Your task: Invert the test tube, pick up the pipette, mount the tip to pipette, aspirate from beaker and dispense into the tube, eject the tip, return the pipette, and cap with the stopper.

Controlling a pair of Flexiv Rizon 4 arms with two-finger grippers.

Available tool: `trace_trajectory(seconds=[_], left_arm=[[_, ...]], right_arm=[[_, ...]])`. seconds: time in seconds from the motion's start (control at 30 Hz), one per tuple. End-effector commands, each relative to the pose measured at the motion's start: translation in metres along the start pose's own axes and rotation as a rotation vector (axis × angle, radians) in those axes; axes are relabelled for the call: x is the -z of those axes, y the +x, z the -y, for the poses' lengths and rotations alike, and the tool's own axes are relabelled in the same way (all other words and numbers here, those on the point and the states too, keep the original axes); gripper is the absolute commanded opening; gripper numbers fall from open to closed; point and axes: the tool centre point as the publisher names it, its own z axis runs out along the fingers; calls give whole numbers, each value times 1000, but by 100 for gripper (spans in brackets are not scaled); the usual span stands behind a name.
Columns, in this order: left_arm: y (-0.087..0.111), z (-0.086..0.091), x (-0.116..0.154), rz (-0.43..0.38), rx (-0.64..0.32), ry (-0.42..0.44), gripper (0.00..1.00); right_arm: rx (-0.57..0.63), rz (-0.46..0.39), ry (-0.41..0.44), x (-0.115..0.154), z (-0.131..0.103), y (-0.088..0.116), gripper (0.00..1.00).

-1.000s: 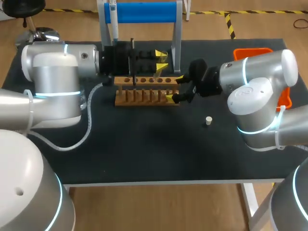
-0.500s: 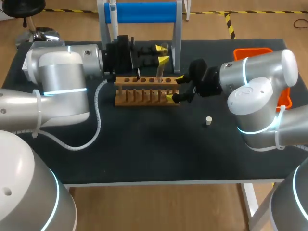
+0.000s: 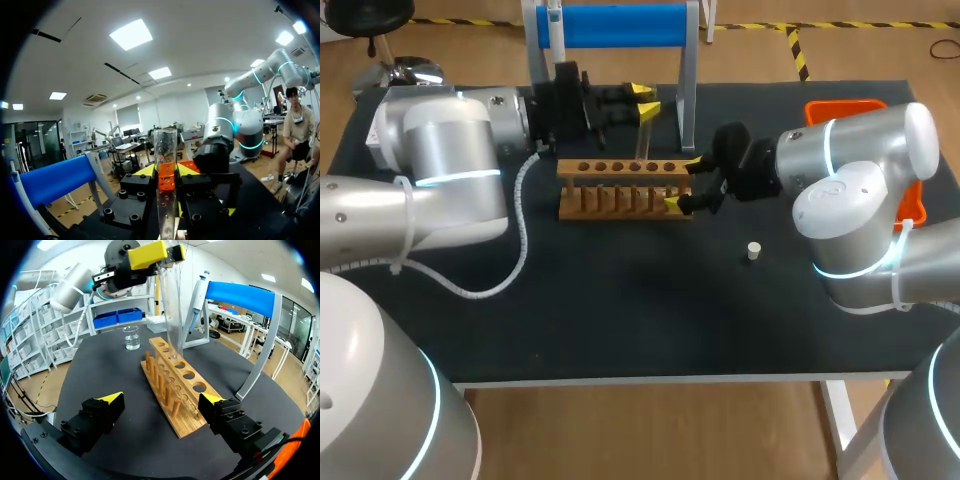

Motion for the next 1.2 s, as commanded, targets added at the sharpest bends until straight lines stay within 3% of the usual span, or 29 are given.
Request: trace_trajectory(seconds=[0.03, 1.2], left_arm=[[-9, -2, 2, -13, 8, 2, 0], [-14, 1, 3, -38, -21, 16, 0]], right_arm=[[0, -2, -1, 1, 1, 0, 100], [0, -2, -1, 1, 1, 0, 100]])
